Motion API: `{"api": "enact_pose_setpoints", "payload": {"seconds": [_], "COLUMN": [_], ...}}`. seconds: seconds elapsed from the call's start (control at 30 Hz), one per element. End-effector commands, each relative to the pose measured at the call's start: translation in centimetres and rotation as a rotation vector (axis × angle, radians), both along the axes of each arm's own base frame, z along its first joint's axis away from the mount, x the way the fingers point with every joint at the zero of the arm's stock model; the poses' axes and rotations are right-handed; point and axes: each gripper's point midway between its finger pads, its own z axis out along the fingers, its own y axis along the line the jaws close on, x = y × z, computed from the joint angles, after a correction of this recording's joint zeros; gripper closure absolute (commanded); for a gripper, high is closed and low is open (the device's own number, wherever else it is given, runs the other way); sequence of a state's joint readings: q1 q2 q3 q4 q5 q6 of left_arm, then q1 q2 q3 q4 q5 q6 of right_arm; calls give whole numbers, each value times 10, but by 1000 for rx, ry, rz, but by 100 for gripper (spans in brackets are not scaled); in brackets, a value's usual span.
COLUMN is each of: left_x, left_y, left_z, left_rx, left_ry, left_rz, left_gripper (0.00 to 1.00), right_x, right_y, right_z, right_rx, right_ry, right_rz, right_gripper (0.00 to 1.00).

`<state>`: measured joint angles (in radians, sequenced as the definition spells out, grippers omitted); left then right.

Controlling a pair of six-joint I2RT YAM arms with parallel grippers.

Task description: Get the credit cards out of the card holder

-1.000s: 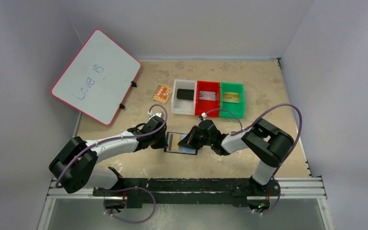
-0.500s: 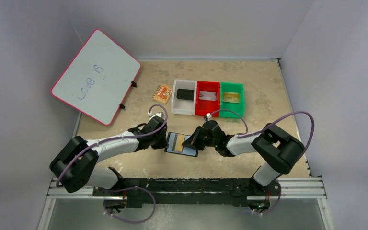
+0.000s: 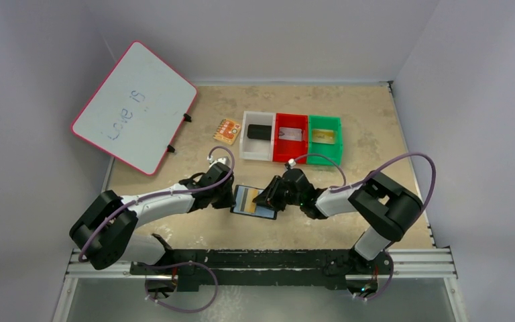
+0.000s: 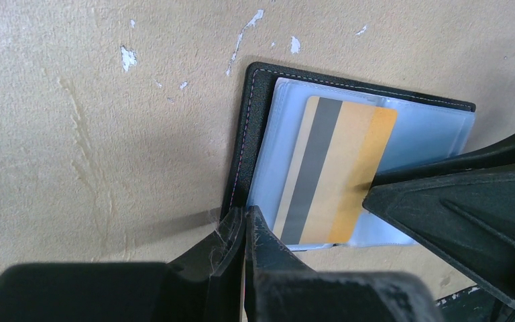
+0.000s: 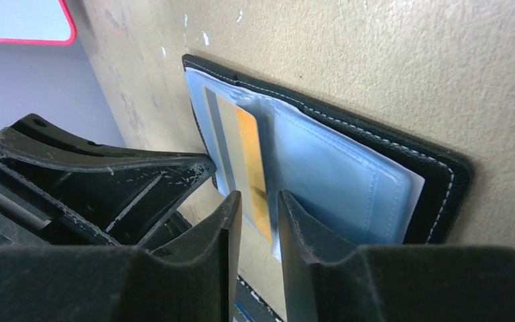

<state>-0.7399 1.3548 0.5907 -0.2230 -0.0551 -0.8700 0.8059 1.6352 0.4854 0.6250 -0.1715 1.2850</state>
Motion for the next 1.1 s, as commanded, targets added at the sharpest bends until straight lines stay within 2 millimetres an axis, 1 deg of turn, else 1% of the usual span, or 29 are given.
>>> {"api": "enact_pose_setpoints", "payload": {"seconds": [0.0,0.07,0.2,0.27,0.37,0.43,0.67,0.87,1.0,1.07], "left_x": [-2,-3,-2,-2,-2,-1,1,2,2,4], "left_y": [-6,-7,-8,-8,-5,-2,3,-1,-2,1], "left_z": [2,2,3,3,1,0,-2,1,4,7], "left_rx": [-21,-28,-31,-28,-14,-2,15,0,-7,5], "left_ry": [-3,-3,-3,-4,-3,-5,-7,-14,-15,-23], "left_rz": [-36,-41,-42,-40,-30,-17,15,6,-1,9], "left_gripper": [100,100,100,100,100,100,100,100,100,100], "right_x": [15,16,15,15,15,17,18,11,11,11], "right_y": [3,4,8,9,4,-2,-22,-25,-23,-23], "right_z": [2,-1,-9,-10,-10,-8,11,9,8,7], "right_rx": [-7,-9,-14,-18,-37,-57,-103,-106,-87,-89], "right_ry": [-26,-24,-22,-25,-26,-30,-82,-64,-63,-57], "right_rz": [-42,-38,-8,-4,-20,-41,-92,-73,-77,-78], "right_gripper": [69,69,72,78,94,100,100,100,100,100]}}
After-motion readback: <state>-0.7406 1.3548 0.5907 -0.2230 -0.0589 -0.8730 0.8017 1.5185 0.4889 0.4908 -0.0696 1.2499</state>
